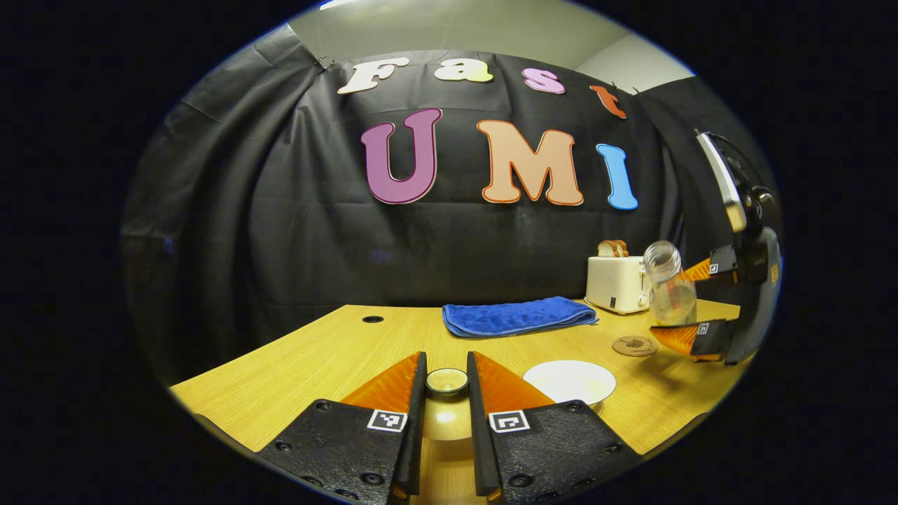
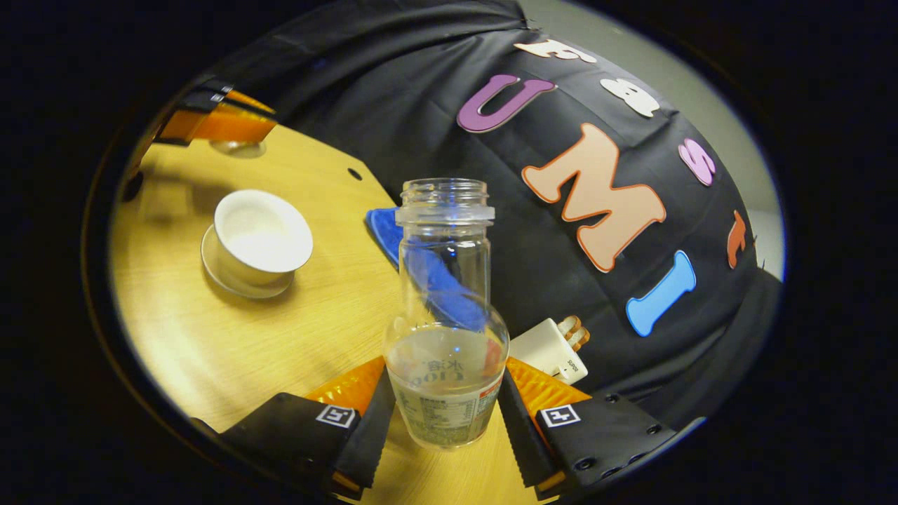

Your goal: Open the teacup lid with one hand, grasp the water bottle and pour water into the teacup with the other hand; after pouring, place the water bottle on the coaster and then close the teacup lid.

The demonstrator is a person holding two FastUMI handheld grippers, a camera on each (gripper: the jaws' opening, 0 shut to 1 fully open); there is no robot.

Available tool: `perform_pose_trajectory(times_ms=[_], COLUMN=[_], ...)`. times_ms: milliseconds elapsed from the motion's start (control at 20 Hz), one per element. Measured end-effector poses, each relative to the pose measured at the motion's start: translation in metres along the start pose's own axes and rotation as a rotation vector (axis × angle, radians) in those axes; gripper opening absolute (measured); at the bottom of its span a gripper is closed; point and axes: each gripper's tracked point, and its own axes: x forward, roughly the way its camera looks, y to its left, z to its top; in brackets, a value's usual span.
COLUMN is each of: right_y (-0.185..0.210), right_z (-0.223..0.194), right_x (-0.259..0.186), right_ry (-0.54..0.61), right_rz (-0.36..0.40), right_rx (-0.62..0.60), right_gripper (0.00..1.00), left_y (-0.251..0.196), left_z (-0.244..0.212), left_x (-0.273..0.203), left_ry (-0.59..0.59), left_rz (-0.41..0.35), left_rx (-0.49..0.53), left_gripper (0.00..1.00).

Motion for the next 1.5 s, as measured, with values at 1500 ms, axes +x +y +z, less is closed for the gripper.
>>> perform_pose_trajectory(times_ms=[1500], right_y=[-0.015], right_z=[0.038], right_x=[0.016], right_ry=[-0.052], right_rz=[-0.12], right_rx=[-0.715], right_gripper=[0.8], left_y=[0.003], left_z=[-0.001], left_x=[0.0], left_ry=[0.0], left_rz=[0.015], left_rx=[0.0], left_gripper=[0.28])
